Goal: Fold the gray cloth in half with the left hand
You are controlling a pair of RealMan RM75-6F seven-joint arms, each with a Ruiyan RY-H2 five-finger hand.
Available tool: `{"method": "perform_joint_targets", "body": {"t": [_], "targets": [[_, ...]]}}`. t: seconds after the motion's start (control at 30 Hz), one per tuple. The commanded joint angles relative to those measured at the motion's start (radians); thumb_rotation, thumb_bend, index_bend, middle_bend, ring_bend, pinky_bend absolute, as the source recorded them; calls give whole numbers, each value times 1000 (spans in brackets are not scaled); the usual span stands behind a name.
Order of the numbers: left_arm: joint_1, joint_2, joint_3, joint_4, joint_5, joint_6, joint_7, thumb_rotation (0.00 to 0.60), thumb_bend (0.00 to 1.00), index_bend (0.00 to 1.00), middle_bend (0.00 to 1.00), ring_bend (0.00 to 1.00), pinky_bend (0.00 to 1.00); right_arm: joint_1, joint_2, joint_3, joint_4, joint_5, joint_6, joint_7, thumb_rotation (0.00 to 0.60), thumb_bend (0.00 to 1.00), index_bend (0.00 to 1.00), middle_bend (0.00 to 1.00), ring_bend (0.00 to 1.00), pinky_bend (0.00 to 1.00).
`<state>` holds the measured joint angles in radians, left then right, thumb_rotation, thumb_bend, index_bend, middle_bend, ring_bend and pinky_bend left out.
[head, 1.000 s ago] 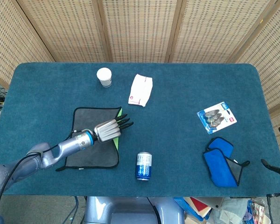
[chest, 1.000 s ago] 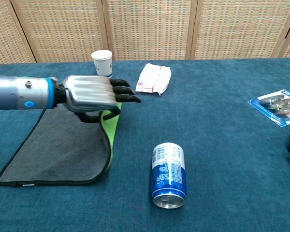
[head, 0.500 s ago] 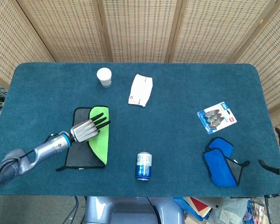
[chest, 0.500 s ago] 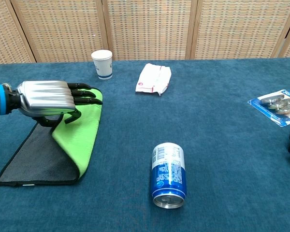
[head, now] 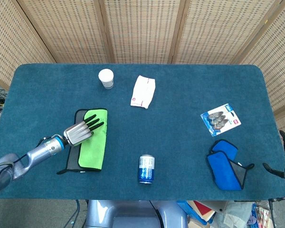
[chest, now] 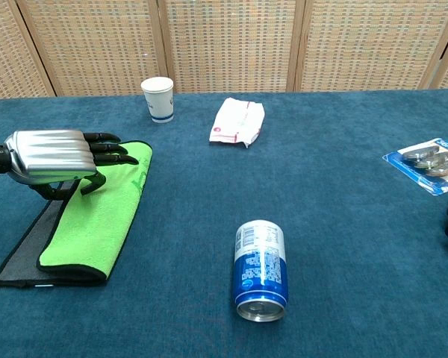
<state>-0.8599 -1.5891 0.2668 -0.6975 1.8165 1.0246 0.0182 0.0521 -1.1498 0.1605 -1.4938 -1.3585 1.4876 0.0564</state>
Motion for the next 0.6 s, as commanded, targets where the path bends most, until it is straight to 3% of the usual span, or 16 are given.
{"method": "perform_joint_targets", "body": {"t": [0.03,0.6], "targets": [[6,-3,3,13,4,2,-7,600,513,603,0,0,0,0,0,0,0,0,0,0,600,0,0,0,0,0],[38,-17,4,81,-1,-7,-40,600,514,603,0,0,0,-1,1,0,-2,1,2,-1,600,0,0,0,0,0]]}}
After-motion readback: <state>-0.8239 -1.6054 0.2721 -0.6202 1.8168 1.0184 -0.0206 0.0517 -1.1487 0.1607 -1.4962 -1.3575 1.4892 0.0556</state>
